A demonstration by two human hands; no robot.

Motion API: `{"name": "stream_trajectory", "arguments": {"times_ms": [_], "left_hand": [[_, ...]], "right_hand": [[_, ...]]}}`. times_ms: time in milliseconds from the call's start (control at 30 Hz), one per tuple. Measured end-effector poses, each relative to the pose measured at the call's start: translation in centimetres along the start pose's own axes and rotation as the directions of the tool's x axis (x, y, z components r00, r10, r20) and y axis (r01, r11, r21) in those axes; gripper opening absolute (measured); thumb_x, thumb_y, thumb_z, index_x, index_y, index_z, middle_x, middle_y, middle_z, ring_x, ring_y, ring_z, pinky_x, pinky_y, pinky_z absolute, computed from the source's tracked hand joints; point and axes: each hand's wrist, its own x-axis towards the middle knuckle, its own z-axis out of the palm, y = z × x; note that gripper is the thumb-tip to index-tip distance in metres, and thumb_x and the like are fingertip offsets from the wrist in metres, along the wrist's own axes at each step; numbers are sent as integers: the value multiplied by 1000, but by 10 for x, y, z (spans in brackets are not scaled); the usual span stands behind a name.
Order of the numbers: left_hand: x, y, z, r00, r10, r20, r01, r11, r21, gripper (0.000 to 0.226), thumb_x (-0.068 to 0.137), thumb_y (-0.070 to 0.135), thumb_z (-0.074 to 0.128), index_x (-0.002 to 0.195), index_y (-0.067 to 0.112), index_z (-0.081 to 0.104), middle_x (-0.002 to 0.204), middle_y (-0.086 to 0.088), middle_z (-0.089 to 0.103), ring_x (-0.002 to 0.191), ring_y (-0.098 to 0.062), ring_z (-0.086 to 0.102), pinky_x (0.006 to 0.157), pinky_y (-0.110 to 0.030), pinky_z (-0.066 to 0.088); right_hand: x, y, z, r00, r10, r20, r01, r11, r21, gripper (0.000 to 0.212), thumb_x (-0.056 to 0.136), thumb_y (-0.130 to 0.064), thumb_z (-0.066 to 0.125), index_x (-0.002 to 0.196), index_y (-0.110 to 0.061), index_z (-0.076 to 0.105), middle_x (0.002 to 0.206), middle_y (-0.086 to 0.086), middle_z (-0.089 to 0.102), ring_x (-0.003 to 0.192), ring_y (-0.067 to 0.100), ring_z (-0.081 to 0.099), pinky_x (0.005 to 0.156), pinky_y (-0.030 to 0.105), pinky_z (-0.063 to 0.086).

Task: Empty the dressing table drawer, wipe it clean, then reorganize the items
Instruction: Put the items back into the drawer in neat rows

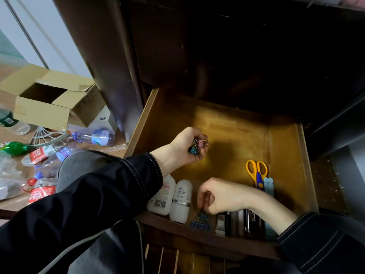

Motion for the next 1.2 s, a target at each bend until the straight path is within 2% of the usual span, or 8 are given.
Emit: {"name": "stream_trajectory", "arguments": {"times_ms": [333,600,833,967,1100,1200], "left_hand": [[-1,0,0,1000,-1,13,1,1000,-4,10,91,5,46,97,5,54,81,-12,54,62,-18,52,43,-19,43],[1,0,-1,1000,-3,7,3,1000,1,11,91,5,46,97,6,55,83,-12,54,63,-18,52,42,-20,44],[1,0,-1,1000,4,-3,-4,1000,5,11,90,6,47,95,6,56,84,-12,54,63,-18,52,42,-20,44],[1,0,0,1000,0,-9,0,1000,5,10,90,6,47,94,6,56,82,-13,55,62,-18,53,42,-20,44],[1,0,-1,1000,-3,-12,3,1000,4,11,90,6,47,94,6,56,84,-13,55,62,-18,53,41,-20,44],[1,0,0,1000,-2,-11,2,1000,14,11,90,6,46,94,7,56,84,-13,55,63,-18,53,42,-20,44]], "right_hand": [[4,1,6,1000,4,3,-4,999,-39,26,76,2,64,97,-10,74,74,-2,69,62,6,60,55,24,47],[7,3,5,999,37,-27,-33,991,132,18,80,4,66,96,-4,69,75,3,67,64,17,66,58,30,56],[8,1,7,997,55,-57,-46,989,142,17,80,2,68,96,-5,69,81,8,67,60,12,62,54,28,53],[11,0,9,995,37,-90,-26,992,125,18,77,-1,70,94,-9,72,85,12,72,67,15,62,61,39,52],[10,-2,11,997,24,-72,-17,995,103,20,76,0,69,93,-9,73,80,3,69,68,9,59,62,32,47],[9,-3,11,997,37,-64,-30,995,100,22,76,0,68,95,-9,73,87,10,73,72,13,60,63,33,46]]}}
